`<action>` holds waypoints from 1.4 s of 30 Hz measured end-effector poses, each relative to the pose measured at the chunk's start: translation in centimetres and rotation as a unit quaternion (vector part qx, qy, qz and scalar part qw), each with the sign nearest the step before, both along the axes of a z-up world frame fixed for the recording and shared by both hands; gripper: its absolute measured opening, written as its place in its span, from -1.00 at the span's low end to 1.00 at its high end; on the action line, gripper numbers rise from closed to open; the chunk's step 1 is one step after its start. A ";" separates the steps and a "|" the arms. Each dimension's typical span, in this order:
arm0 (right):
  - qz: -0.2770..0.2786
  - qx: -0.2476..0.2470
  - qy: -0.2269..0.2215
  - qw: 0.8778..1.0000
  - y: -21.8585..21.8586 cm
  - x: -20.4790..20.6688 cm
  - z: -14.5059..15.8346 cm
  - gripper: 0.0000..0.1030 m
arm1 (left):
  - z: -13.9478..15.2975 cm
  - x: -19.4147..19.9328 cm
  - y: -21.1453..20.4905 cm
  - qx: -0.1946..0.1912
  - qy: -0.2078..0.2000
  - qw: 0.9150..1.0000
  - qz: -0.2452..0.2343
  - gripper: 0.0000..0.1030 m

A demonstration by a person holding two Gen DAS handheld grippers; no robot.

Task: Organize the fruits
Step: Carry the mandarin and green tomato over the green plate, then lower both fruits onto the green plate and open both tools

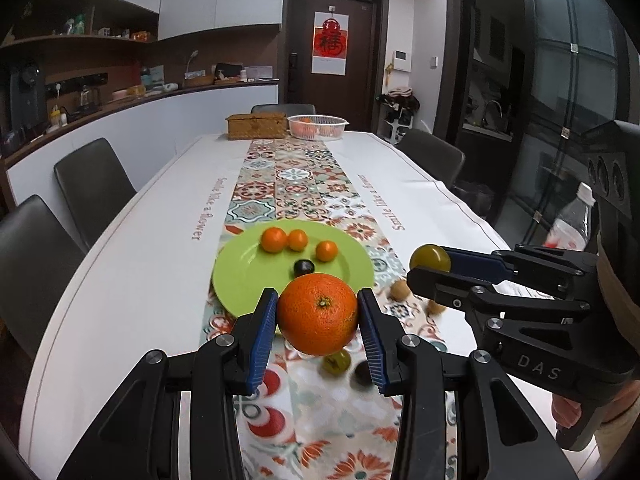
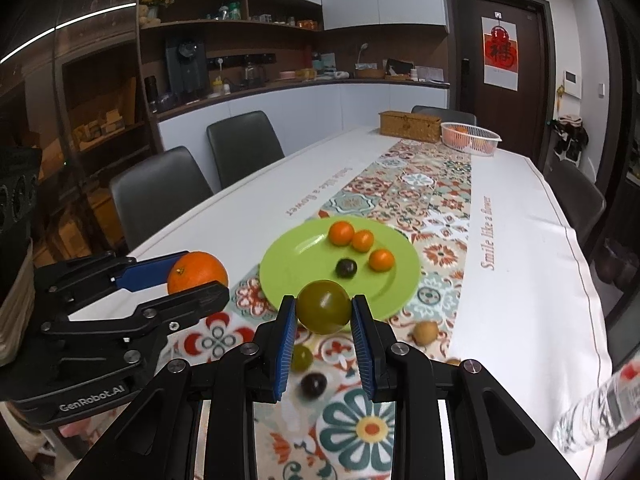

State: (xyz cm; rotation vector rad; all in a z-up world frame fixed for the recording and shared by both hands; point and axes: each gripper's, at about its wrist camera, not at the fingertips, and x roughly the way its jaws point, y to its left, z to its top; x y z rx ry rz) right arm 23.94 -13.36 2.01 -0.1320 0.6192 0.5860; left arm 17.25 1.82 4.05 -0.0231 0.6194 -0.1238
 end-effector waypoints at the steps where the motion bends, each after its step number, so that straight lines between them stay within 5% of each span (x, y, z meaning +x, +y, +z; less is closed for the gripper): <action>1: -0.001 0.000 0.000 1.000 0.2 0.4 0.2 -0.45 | 0.0 0.4 0.3 -0.001 0.001 1.000 0.001 -0.23; 16: -0.020 -0.022 0.028 0.999 2.8 7.0 -0.1 -0.45 | -0.4 7.1 3.4 -0.016 0.029 0.999 0.010 -0.23; 33: -0.048 -0.057 0.124 0.990 4.3 14.2 -5.4 -0.45 | -6.6 15.1 5.0 -0.034 0.126 0.991 0.017 -0.23; 42: -0.055 -0.059 0.140 0.987 4.4 15.4 -6.9 -0.43 | -8.5 16.4 4.8 -0.020 0.144 0.989 0.024 -0.17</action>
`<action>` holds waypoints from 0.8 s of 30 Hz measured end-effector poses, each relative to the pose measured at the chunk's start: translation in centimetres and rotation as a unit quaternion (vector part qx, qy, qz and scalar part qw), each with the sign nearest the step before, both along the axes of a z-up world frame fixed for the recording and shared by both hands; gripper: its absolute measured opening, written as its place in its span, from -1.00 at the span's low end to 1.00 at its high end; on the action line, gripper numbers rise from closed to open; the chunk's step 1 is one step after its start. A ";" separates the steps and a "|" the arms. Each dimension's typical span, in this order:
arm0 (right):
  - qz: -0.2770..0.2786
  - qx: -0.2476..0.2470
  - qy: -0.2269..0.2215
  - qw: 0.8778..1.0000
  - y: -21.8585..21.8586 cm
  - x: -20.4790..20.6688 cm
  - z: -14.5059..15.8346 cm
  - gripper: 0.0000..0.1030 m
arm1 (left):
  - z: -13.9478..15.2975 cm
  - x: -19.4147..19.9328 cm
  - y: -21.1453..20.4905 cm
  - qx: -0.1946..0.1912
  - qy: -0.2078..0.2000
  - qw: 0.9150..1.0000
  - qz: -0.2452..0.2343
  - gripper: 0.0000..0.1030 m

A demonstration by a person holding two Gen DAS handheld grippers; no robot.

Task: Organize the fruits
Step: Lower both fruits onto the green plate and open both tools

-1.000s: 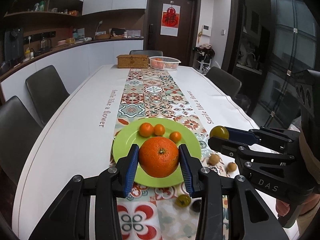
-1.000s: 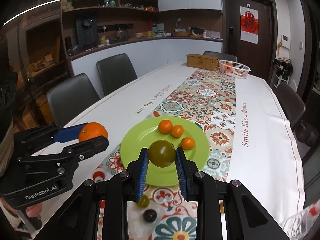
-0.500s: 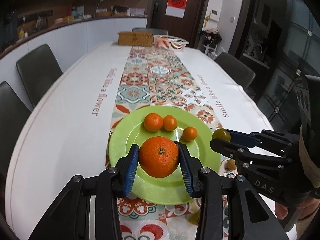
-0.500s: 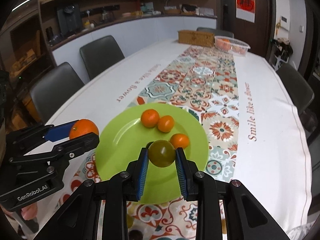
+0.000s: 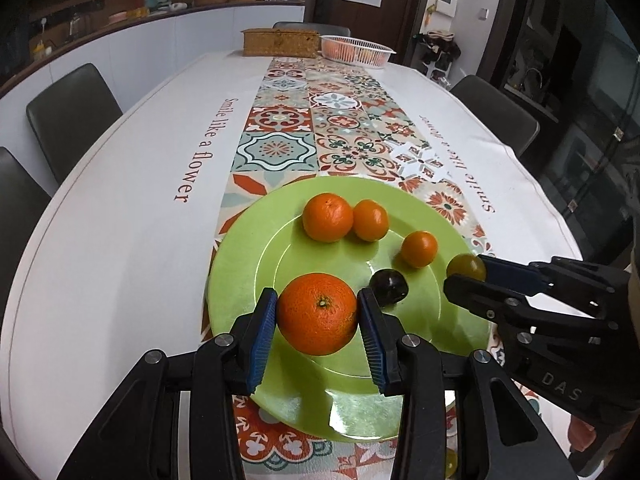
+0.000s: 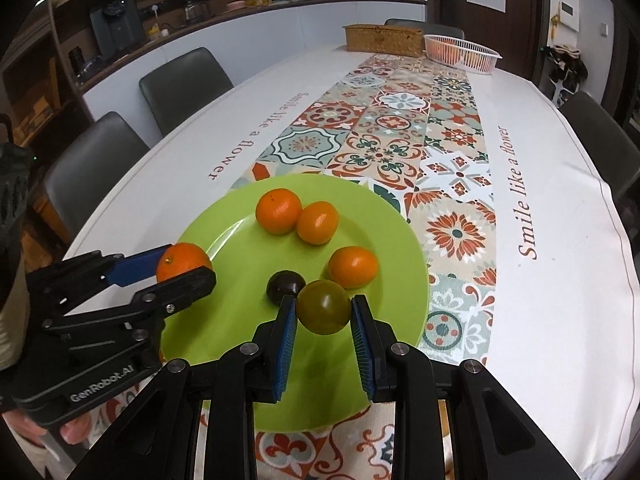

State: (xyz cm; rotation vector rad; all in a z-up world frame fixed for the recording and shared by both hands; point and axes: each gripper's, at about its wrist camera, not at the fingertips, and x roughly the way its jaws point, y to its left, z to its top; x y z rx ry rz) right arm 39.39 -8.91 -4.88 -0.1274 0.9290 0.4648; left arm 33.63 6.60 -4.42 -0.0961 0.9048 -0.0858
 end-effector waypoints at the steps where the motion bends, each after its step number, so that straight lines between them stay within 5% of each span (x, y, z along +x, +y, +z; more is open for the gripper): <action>1: 0.001 -0.003 -0.001 1.000 0.0 0.0 0.0 -0.42 | 0.1 -0.1 0.0 0.000 -0.003 1.000 -0.001 -0.06; 3: 0.002 -0.011 -0.007 1.000 0.1 -0.2 0.1 -0.36 | 0.6 -0.5 0.1 0.002 -0.013 1.000 0.002 0.07; 14: 0.010 -0.017 -0.069 0.997 -1.1 -4.3 3.2 -0.29 | 4.6 -5.9 -0.9 0.046 -0.076 0.996 -0.017 0.13; 24: 0.001 0.021 -0.119 0.993 -2.8 -10.1 6.8 -0.06 | 8.0 -11.9 -1.6 0.058 -0.133 0.989 -0.034 0.32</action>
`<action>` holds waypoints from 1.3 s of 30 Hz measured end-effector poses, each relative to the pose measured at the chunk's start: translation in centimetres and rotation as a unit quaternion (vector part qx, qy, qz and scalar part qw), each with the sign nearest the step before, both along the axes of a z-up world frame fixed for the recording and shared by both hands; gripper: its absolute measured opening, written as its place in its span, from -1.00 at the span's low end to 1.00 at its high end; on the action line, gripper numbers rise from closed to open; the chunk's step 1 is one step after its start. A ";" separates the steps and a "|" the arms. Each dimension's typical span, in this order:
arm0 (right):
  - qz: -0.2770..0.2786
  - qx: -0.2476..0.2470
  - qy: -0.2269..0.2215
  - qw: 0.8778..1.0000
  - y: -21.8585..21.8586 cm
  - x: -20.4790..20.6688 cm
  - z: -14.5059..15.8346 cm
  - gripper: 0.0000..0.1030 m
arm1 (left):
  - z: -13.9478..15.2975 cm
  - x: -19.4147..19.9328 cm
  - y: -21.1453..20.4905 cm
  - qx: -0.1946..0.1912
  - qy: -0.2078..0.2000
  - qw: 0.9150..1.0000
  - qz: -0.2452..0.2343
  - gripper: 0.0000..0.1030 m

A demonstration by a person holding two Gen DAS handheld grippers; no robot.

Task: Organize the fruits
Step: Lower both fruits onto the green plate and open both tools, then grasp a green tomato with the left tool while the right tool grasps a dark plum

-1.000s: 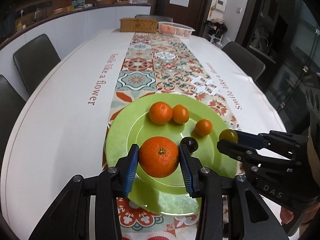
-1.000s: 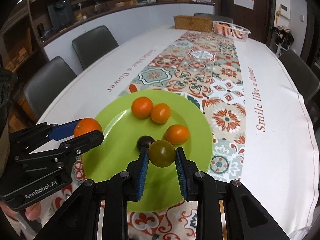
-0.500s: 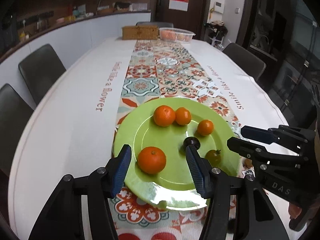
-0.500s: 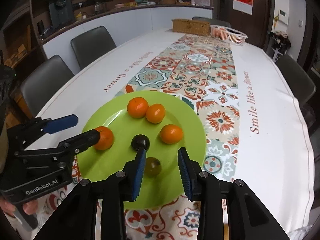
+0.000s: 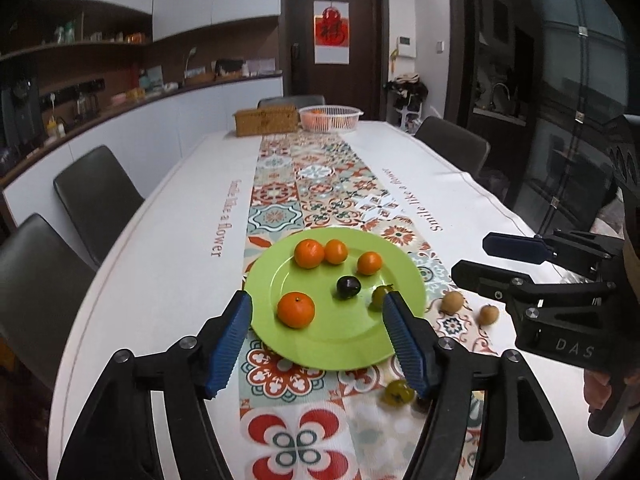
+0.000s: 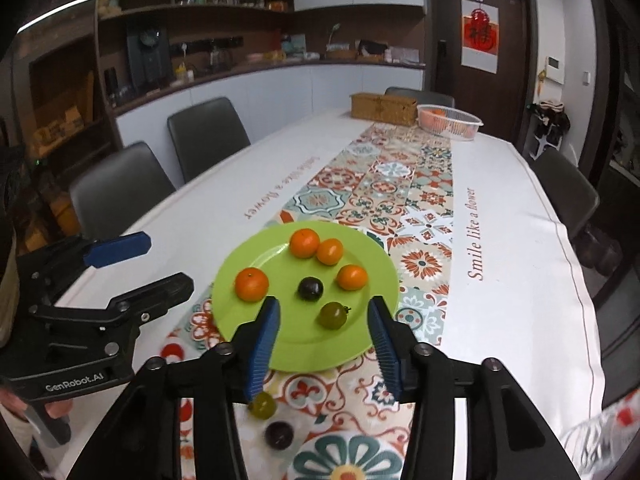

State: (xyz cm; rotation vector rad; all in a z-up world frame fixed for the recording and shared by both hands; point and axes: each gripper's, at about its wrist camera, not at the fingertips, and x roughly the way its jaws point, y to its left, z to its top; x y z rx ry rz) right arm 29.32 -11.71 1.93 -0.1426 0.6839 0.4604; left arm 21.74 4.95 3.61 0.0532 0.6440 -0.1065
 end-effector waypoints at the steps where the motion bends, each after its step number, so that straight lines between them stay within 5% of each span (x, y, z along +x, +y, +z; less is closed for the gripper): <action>1: -0.001 0.003 -0.005 1.000 -0.1 -0.6 0.2 -0.06 | 0.1 -0.5 -0.2 0.003 -0.003 1.000 -0.003 0.34; 22: 0.005 -0.029 -0.069 0.997 -1.1 -9.6 -0.9 -0.06 | -1.0 -7.7 -2.1 0.059 -0.057 0.990 -0.111 0.34; 39: 0.043 -0.063 0.005 0.997 -0.1 -8.5 -6.4 -0.06 | -6.4 -5.1 -3.5 0.081 -0.018 0.973 -0.217 0.13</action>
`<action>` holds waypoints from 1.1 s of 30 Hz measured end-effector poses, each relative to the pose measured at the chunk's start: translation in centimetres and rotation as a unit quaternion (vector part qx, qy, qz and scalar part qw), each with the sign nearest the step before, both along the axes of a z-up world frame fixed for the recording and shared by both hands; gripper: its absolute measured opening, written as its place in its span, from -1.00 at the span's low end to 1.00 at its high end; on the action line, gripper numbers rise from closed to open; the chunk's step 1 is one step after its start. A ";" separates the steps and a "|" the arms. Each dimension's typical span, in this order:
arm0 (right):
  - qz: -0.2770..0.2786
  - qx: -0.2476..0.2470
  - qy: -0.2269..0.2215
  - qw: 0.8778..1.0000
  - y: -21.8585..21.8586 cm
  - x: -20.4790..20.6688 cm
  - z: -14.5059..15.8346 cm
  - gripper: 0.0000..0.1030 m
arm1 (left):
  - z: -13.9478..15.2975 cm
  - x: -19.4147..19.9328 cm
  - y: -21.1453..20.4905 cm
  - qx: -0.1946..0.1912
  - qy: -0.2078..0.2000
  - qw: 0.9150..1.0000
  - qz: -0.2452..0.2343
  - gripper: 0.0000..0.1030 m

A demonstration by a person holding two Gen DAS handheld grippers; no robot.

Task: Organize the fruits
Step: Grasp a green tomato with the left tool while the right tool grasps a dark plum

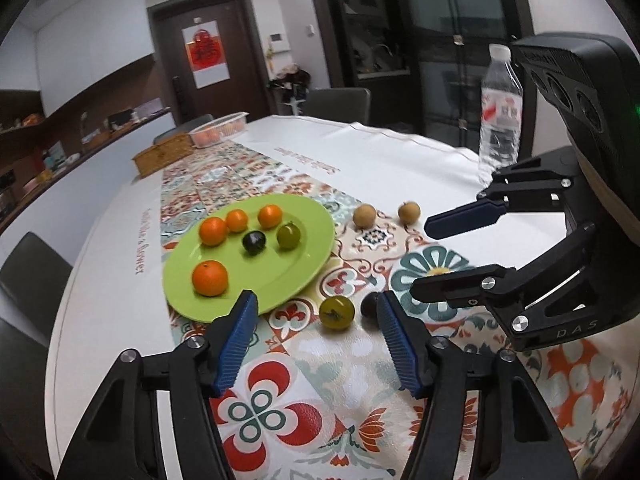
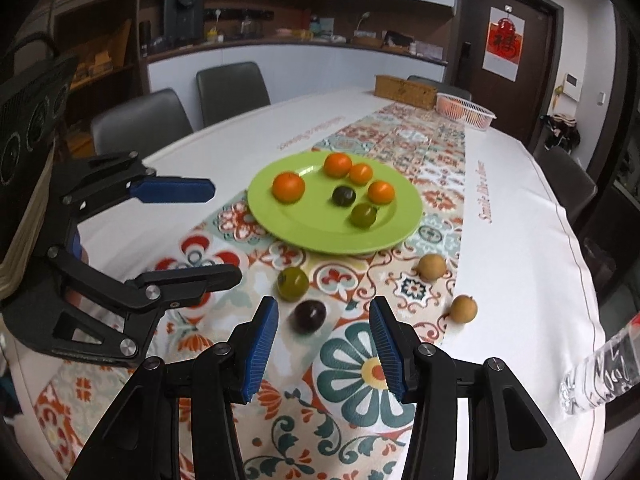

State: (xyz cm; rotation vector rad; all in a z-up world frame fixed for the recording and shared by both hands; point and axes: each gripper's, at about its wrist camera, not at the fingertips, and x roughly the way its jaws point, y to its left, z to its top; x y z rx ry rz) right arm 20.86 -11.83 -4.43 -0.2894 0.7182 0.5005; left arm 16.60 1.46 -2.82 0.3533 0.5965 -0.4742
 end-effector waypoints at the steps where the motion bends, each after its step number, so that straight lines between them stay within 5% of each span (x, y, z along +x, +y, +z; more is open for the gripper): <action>1: 0.002 -0.004 0.001 1.000 0.1 0.0 -0.3 -0.06 | -0.4 0.2 -0.1 0.005 0.002 1.000 -0.005 0.10; 23: 0.026 -0.006 0.088 0.996 1.2 3.9 -5.4 -0.18 | -5.1 5.4 -1.0 0.033 0.087 0.992 -0.085 -0.19; 28: 0.037 -0.012 0.081 0.996 1.6 4.1 -5.4 -0.18 | -5.4 5.9 -1.4 0.037 0.094 0.991 -0.092 -0.28; 33: 0.047 -0.008 0.082 0.996 1.6 4.2 -5.4 -0.46 | -5.4 6.0 -1.8 0.038 0.098 0.990 -0.096 -0.39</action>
